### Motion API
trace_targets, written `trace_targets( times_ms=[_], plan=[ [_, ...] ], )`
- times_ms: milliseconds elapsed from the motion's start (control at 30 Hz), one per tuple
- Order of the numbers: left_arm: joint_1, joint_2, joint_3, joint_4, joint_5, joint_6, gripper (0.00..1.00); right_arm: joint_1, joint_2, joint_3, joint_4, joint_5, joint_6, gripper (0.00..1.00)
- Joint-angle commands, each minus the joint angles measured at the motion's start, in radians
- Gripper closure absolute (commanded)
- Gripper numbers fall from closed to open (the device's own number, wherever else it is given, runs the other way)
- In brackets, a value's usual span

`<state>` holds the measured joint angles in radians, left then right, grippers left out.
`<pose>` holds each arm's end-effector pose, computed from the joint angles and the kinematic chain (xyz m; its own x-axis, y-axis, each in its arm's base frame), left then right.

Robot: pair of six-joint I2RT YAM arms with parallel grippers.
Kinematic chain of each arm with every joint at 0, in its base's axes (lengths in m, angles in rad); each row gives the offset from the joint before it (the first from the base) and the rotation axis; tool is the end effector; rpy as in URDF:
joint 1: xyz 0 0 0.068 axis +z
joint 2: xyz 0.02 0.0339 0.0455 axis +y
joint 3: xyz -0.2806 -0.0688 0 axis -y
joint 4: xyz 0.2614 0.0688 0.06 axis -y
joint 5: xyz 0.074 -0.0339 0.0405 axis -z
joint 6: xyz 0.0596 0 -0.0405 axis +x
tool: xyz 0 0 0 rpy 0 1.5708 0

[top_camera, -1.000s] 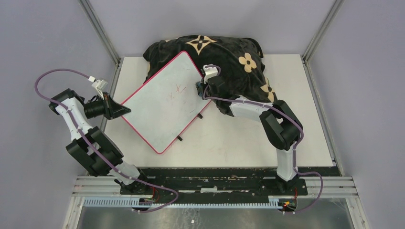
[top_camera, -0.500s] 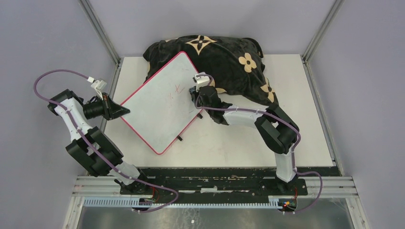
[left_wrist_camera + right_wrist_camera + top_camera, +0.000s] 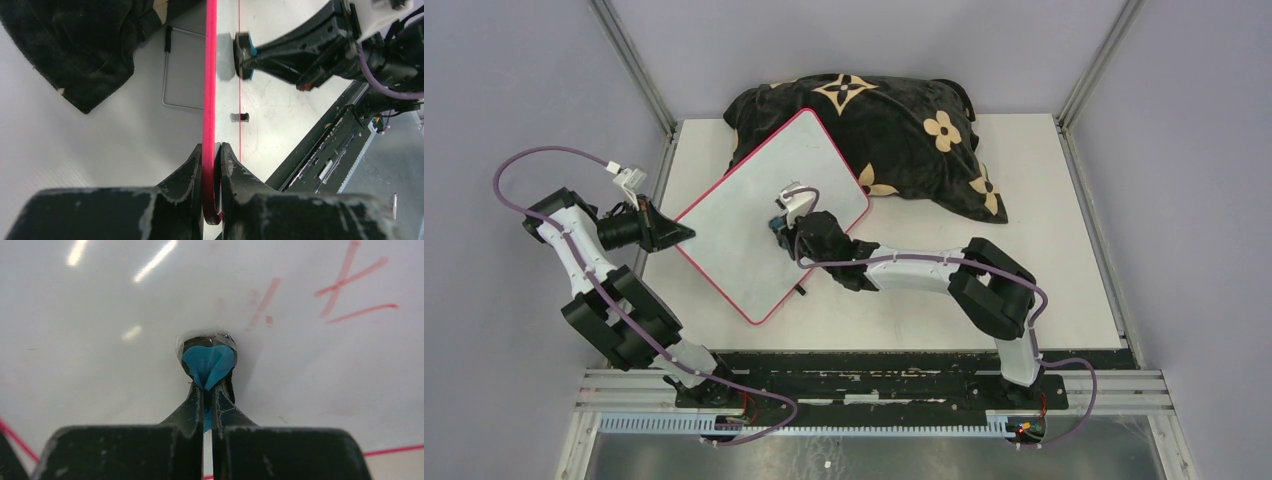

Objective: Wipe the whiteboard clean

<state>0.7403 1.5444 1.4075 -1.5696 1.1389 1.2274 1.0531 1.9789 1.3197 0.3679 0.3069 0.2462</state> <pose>0.2331 0.1397 0.3197 -0.5976 -0.0121 -0.8017 0.5632 0.7054 -0.4303 0.2631 0.4256 0.2208 -0.3048 -0.0658 -0.9501 -0.6299 0.7622 0.1493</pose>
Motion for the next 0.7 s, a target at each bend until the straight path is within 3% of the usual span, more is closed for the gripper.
trace_targets(
  times_ms=[0,267,667],
  plan=[
    [-0.013,-0.016,0.009,0.107,-0.075,0.087,0.97,0.074,0.015,0.120,-0.017,-0.208,0.018,0.99],
    [-0.013,-0.021,0.010,0.107,-0.083,0.088,0.97,0.063,0.048,0.274,-0.134,-0.107,-0.094,0.99],
    [-0.013,-0.016,0.021,0.107,-0.089,0.083,0.97,-0.169,0.114,0.274,-0.175,-0.106,-0.052,1.00]
  ],
)
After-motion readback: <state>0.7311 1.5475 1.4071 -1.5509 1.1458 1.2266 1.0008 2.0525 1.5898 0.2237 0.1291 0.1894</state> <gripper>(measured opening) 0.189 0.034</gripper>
